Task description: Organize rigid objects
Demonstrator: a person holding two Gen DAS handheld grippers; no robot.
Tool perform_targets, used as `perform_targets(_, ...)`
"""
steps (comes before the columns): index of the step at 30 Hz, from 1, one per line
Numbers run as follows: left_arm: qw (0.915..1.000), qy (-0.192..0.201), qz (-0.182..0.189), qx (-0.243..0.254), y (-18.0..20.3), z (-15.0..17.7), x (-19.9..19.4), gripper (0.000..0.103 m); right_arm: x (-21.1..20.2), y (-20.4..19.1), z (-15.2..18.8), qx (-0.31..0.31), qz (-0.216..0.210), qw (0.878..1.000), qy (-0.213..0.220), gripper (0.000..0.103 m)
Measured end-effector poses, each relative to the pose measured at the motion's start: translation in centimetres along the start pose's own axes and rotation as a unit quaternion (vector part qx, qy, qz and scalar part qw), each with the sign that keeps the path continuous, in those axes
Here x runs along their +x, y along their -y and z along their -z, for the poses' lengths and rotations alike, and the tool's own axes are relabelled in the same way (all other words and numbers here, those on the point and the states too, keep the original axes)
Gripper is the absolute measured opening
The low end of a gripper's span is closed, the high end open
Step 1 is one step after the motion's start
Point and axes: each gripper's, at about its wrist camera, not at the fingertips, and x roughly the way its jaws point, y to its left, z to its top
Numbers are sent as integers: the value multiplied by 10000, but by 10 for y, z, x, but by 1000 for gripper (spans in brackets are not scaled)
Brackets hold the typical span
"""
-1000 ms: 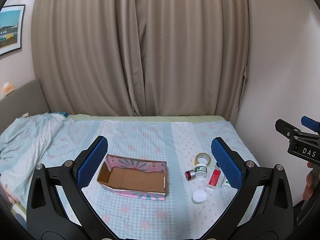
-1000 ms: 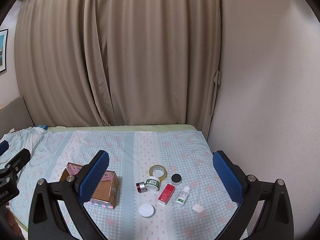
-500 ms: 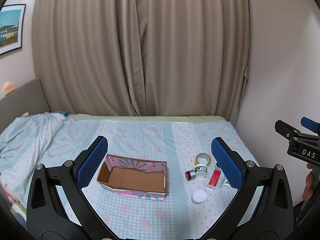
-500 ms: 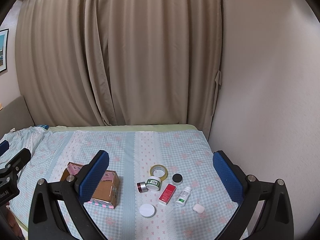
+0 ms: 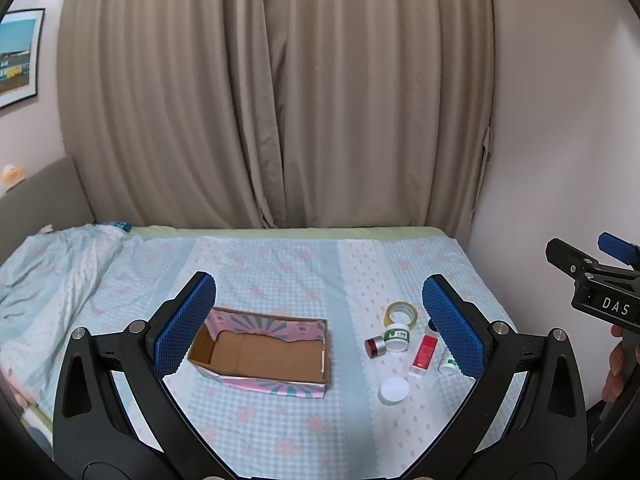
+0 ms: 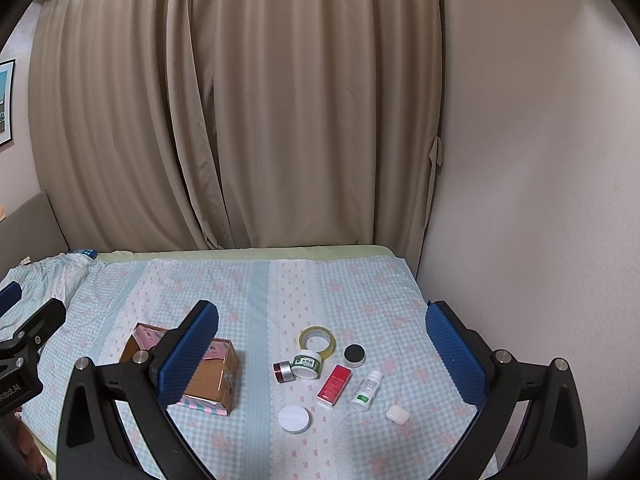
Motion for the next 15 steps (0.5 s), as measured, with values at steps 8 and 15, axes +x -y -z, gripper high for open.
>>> perform_targets(8,9998,-193,-3,-5,17,6,19,103,14,22,0,81,25,9998,-152,103)
perform_targets(15,9959,-895,72,-86,46,30,78,103,63,74,-2,181,204,9978,-601,103)
